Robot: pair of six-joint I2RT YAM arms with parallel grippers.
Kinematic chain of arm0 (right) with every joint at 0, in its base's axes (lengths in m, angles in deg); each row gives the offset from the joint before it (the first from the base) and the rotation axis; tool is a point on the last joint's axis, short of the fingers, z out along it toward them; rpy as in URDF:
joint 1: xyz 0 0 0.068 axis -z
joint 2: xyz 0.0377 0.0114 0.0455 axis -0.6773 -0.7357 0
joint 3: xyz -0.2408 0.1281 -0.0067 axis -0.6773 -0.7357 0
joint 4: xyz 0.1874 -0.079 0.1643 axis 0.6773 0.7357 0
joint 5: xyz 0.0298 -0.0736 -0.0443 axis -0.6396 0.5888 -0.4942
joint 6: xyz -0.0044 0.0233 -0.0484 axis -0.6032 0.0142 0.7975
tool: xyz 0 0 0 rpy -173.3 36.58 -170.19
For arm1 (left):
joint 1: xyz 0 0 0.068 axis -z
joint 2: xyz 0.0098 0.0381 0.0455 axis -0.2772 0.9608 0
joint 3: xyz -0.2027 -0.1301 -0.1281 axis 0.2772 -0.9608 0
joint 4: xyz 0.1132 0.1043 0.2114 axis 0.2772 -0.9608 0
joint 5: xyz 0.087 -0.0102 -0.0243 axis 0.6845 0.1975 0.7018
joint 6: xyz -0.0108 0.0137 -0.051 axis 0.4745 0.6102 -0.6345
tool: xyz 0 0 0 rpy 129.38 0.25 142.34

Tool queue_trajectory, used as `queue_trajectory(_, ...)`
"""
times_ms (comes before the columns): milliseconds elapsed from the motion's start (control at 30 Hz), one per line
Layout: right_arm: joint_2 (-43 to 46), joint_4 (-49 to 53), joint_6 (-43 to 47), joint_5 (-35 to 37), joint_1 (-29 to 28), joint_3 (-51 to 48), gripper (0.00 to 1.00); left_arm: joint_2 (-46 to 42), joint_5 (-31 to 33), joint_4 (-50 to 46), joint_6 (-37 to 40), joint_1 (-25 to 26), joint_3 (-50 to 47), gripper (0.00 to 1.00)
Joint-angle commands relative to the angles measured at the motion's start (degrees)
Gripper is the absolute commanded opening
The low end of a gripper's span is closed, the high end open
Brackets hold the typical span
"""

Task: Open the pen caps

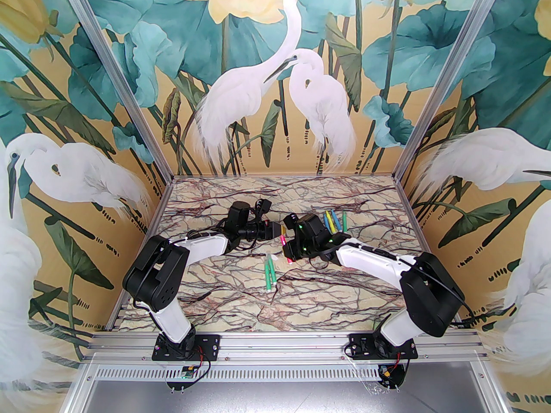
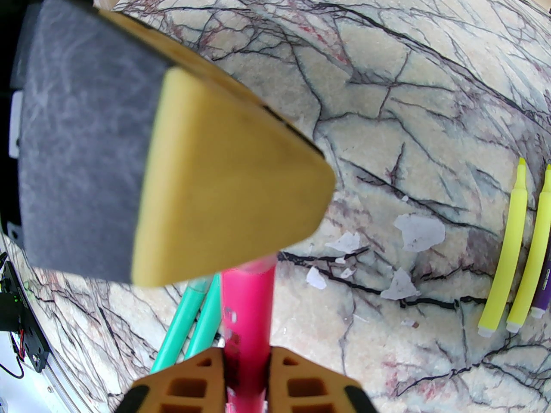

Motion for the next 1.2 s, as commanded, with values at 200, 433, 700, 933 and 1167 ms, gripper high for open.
queue_trajectory(200,-0.54,-3.00,0.59,1.08,0.14,-0.64,0.41,-0.21,-2.20,0.05,-0.82,0.37,1.88,0.06)
queue_trajectory(433,-1.45,-4.17,0.15,-0.09,0.15,-0.65,0.40,-0.23,-2.00,0.60,-3.35,0.29,2.93,0.04)
queue_trajectory(700,-1.50,-4.08,0.32,-0.54,0.10,-0.75,0.30,0.64,-1.29,2.32,-5.56,0.28,3.67,0.03)
queue_trajectory(933,-0.65,-2.71,0.97,-0.20,0.08,-0.77,0.11,0.30,1.89,-0.11,-4.76,-0.65,3.92,0.02)
queue_trajectory(1167,0.13,-0.75,3.62,-1.81,0.15,-2.74,0.01,-0.02,3.11,-0.66,-6.80,-4.13,2.93,0.00)
